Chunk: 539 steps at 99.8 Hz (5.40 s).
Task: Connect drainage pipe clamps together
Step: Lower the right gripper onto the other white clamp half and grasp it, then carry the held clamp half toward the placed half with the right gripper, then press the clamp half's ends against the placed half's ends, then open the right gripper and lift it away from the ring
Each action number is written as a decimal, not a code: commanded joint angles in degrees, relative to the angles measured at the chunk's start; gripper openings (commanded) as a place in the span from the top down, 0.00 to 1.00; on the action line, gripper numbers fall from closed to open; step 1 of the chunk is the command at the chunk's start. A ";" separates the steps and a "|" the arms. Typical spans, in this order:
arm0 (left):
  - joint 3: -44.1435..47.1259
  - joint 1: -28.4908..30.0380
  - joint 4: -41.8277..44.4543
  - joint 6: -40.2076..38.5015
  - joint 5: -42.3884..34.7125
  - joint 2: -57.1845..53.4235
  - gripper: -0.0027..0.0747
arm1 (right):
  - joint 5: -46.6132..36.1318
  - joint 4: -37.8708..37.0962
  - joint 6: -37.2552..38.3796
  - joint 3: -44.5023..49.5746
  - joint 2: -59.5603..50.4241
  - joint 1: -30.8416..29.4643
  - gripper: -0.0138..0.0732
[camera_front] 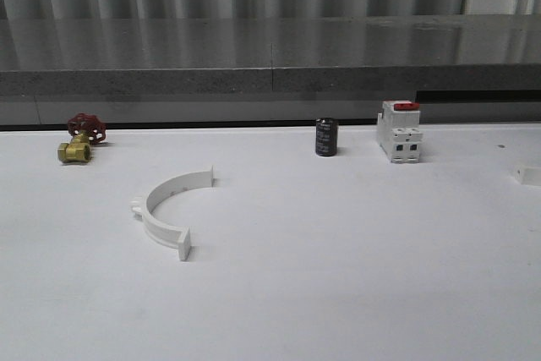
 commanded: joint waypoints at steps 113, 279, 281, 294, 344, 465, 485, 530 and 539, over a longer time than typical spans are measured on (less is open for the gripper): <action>-1.31 -0.04 0.52 -0.21 -3.84 0.32 0.99 | -1.72 3.52 -0.87 -1.85 2.38 -0.28 0.76; -1.31 -0.04 0.52 -0.21 -3.84 0.32 0.99 | 10.70 -19.66 56.14 -30.48 15.08 52.69 0.76; -1.31 -0.04 0.52 -0.21 -3.84 0.32 0.99 | 10.70 -19.66 56.27 -30.60 15.23 52.69 0.76; -1.31 -0.04 0.52 -0.21 -3.84 0.32 0.99 | 10.56 -19.66 57.28 -30.60 15.44 52.75 0.76; -1.31 -0.04 0.52 -0.21 -3.84 0.32 0.99 | 10.20 -20.21 61.38 -30.60 16.99 52.75 0.76; -1.31 -0.04 0.52 -0.21 -3.84 0.32 0.99 | 7.66 -14.69 61.39 -30.60 18.83 52.75 0.48; -1.31 -0.04 0.52 -0.21 -3.84 0.32 0.99 | 7.60 -14.69 61.34 -30.60 18.65 52.75 0.35; -1.31 -0.04 0.52 -0.21 -3.84 0.32 0.99 | 8.28 -15.05 46.85 -30.28 8.64 50.52 0.35; -1.31 -0.04 0.52 -0.21 -3.84 0.32 0.99 | 9.13 -15.05 41.90 -29.90 5.26 48.94 0.35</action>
